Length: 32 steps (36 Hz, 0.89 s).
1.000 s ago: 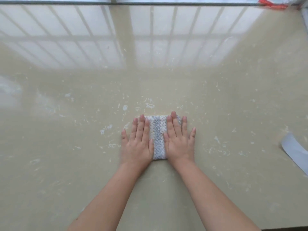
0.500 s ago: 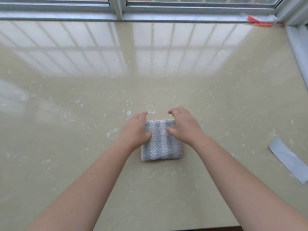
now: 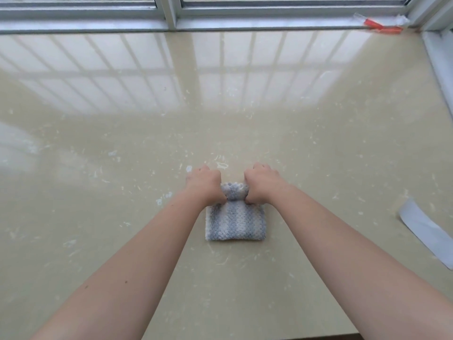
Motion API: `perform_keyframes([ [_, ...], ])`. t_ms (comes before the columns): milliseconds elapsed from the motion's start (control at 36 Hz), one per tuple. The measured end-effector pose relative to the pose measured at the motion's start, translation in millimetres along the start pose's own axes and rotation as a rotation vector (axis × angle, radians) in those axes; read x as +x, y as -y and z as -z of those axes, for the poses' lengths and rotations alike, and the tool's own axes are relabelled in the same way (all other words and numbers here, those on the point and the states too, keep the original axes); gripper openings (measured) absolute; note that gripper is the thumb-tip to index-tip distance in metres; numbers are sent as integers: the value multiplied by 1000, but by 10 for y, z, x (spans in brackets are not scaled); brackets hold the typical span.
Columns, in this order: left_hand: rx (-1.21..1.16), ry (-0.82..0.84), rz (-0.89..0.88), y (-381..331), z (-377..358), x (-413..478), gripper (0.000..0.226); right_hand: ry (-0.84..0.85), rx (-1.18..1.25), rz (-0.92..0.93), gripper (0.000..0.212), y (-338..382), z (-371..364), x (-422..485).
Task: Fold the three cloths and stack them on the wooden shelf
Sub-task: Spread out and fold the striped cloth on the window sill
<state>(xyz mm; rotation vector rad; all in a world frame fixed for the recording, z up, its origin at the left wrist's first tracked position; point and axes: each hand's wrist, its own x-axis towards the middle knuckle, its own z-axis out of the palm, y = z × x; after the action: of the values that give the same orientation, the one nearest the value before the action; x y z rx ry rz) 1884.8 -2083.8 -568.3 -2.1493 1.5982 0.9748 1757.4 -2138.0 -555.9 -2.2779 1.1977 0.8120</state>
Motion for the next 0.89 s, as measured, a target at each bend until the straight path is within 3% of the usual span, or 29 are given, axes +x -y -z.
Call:
perform_keyframes([
  [83, -180, -38, 4, -6, 127, -32, 22, -10, 126, 4, 29, -39, 115, -8],
  [139, -287, -135, -27, -5, 264, -73, 22, -105, 214, 23, 30, -83, 239, -19],
  [278, -387, -545, -320, 47, 610, -193, 18, -585, 243, 138, 27, -190, 562, -127],
  [389, -179, -788, -563, 145, 581, -218, 20, -909, 84, 236, 27, -201, 479, -257],
  [472, 52, -837, -620, 144, 270, -251, 20, -902, -76, 269, 30, -189, 139, -287],
  [556, 213, -785, -612, 124, -180, -303, 35, -849, -122, 344, 31, -172, -302, -304],
  [694, 269, -667, -612, 147, -737, -451, 46, -752, -160, 378, 24, -152, -798, -377],
  [778, 250, -649, -614, 184, -896, -530, 39, -721, -144, 375, 23, -146, -896, -441],
  [889, 197, -644, -626, 211, -906, -595, 11, -673, -115, 383, 15, -158, -917, -544],
])
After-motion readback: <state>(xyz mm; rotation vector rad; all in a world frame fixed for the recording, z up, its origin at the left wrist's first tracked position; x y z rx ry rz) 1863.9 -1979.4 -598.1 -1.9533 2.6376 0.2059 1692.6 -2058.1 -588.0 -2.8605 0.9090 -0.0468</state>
